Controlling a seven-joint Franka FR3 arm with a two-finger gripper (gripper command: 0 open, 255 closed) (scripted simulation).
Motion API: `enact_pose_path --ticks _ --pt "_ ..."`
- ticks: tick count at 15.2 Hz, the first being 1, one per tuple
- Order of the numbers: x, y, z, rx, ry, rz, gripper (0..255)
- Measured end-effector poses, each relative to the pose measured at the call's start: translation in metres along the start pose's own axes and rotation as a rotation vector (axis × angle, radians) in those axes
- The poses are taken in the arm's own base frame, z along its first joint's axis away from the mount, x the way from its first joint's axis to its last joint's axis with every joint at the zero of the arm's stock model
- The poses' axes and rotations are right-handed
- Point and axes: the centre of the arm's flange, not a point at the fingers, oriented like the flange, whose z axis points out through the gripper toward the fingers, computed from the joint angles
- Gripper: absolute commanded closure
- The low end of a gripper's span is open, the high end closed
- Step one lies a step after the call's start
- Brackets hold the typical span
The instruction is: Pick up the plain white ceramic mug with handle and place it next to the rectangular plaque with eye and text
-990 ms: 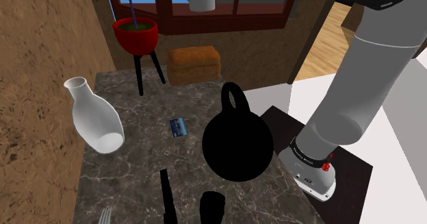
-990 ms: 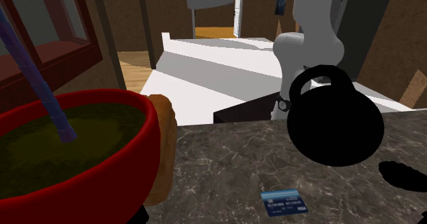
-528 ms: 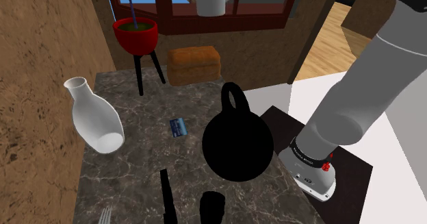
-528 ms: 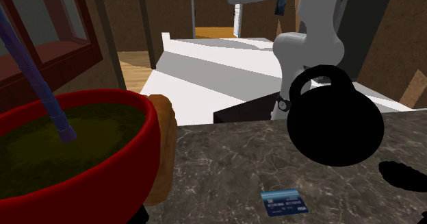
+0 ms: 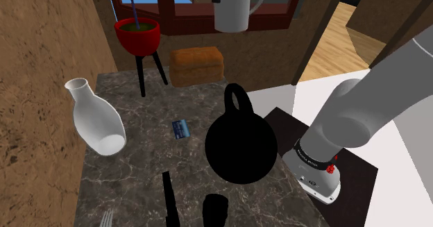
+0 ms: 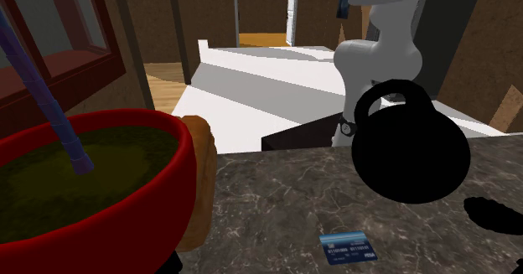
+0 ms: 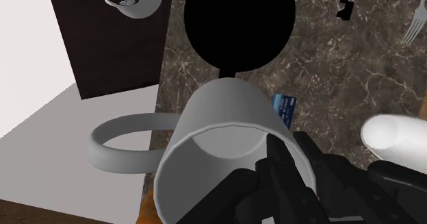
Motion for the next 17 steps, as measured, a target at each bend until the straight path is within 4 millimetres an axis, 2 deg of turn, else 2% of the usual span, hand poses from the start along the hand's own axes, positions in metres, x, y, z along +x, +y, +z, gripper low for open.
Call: enact_pose_path --ticks 17 --pt "-0.216 -0.045 0.035 0.0 0.0 0.0 255"
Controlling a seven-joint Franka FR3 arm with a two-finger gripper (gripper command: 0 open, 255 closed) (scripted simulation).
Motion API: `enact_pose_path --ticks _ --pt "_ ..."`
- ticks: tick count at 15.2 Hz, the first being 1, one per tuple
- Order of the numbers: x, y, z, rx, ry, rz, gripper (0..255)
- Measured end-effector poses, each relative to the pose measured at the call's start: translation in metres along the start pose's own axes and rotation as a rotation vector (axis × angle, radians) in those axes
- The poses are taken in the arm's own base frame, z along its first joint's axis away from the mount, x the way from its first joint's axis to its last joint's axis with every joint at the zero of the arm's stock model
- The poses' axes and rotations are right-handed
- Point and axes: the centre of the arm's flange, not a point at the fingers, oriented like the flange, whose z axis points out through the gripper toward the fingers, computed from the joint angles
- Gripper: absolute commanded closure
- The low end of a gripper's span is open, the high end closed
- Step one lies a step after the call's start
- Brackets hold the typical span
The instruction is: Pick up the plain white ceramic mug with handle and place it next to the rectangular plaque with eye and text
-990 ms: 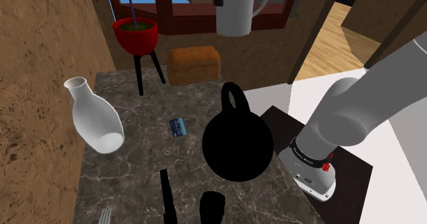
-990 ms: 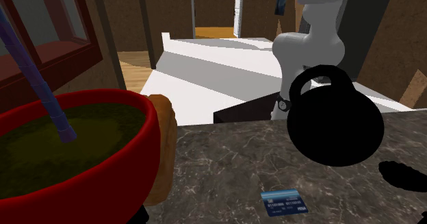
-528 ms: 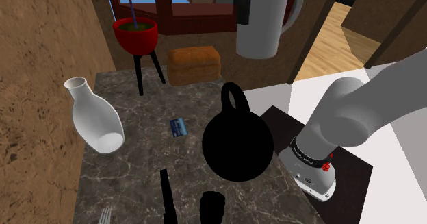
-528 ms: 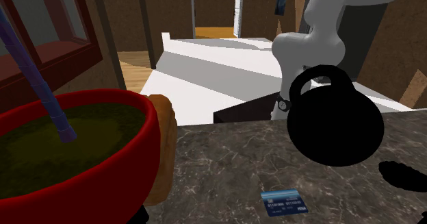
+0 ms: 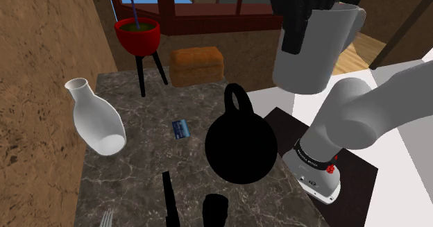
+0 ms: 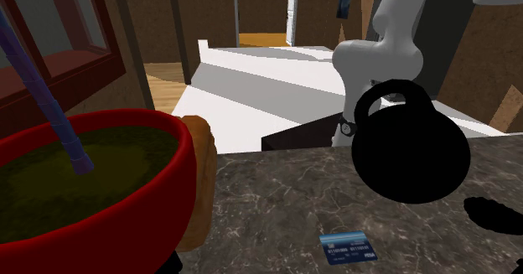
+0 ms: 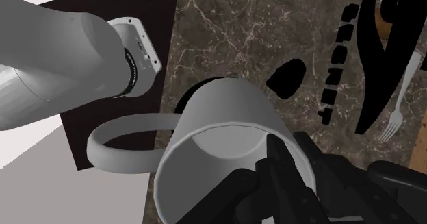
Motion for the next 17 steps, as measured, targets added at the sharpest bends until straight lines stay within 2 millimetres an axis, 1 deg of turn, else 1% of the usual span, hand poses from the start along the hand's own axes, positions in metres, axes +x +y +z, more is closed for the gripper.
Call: enact_pose_path --ticks 3,7,9,13,15,17 --pt "-0.037 -0.011 0.007 0.0 0.0 0.0 255" --pt "-0.09 -0.02 0.016 0.0 0.0 0.0 255" --pt "-0.114 -0.03 0.02 0.0 0.001 0.0 255" --pt "-0.166 -0.036 0.029 0.0 0.0 0.0 255" --pt "-0.193 -0.047 0.033 0.0 0.0 -0.001 255" --pt "-0.216 -0.051 0.036 0.0 0.0 0.0 255"
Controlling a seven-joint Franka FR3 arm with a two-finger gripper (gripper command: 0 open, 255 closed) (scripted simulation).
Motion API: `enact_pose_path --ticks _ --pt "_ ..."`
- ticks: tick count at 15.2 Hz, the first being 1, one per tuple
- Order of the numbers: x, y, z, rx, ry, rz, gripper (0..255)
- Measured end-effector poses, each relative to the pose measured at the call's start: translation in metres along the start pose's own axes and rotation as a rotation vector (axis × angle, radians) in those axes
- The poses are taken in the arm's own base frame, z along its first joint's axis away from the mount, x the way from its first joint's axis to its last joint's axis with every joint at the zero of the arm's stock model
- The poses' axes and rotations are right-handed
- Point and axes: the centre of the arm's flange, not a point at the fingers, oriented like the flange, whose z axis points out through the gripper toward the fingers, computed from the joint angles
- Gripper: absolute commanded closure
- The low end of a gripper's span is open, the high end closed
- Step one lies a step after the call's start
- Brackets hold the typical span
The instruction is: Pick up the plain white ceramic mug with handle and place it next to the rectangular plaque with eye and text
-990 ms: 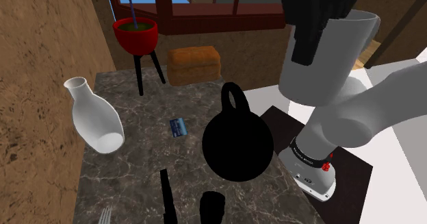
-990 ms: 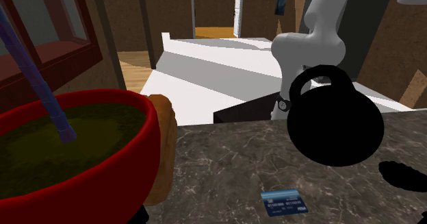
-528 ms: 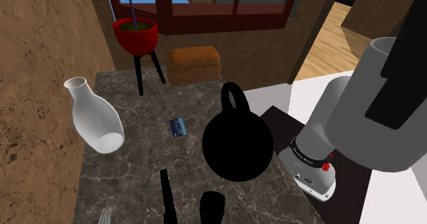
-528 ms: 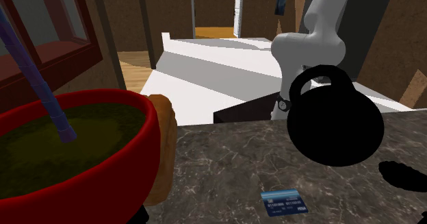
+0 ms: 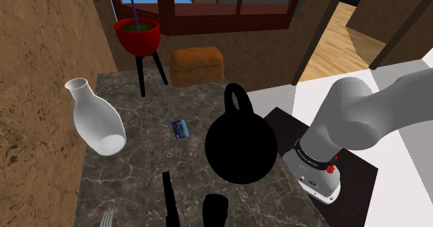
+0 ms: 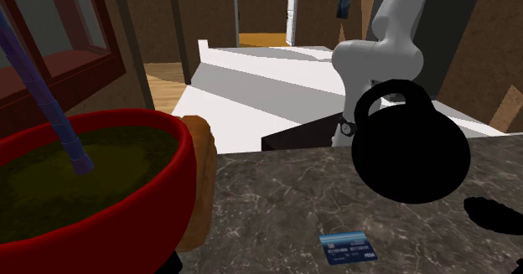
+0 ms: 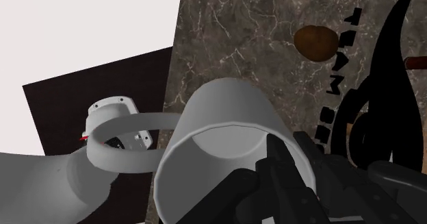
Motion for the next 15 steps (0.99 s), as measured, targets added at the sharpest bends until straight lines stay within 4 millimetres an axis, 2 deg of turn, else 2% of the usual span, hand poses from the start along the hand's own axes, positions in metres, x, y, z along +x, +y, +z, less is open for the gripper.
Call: enact_pose_path --ticks 10,12,15 --pt "-0.127 -0.029 0.023 0.0 0.0 0.0 255" --pt "-0.133 -0.029 0.032 -0.001 0.0 0.0 255" --pt "-0.131 -0.03 0.048 -0.001 0.0 0.001 255"
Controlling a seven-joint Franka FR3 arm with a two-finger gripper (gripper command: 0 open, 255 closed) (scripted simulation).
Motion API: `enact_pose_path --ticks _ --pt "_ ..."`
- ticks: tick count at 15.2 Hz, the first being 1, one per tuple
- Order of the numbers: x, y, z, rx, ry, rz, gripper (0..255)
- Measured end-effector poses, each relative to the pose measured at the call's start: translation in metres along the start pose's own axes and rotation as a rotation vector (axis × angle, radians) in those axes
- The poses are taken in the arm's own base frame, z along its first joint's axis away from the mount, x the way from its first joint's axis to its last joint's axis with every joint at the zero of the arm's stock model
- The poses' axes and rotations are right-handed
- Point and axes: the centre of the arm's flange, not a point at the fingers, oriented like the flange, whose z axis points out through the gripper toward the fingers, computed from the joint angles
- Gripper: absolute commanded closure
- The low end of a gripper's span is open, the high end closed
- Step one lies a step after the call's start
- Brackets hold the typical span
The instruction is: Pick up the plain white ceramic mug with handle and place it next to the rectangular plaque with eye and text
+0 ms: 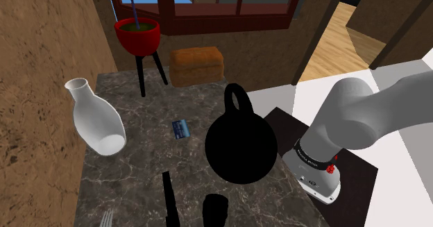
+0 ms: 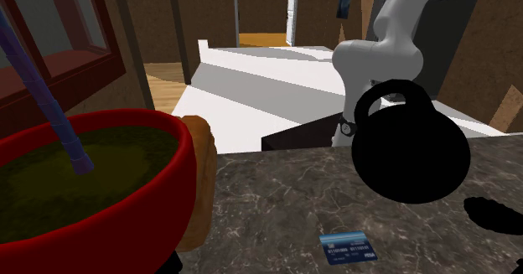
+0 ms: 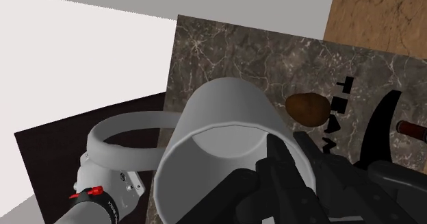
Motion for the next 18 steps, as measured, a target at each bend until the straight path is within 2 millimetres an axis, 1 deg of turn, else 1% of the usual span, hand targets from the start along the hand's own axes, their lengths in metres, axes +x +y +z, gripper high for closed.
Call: enact_pose_path --ticks 7,18 --pt "0.006 0.001 0.037 0.0 0.0 0.0 255" --pt "0.016 -0.003 0.094 0.0 0.0 0.0 255"
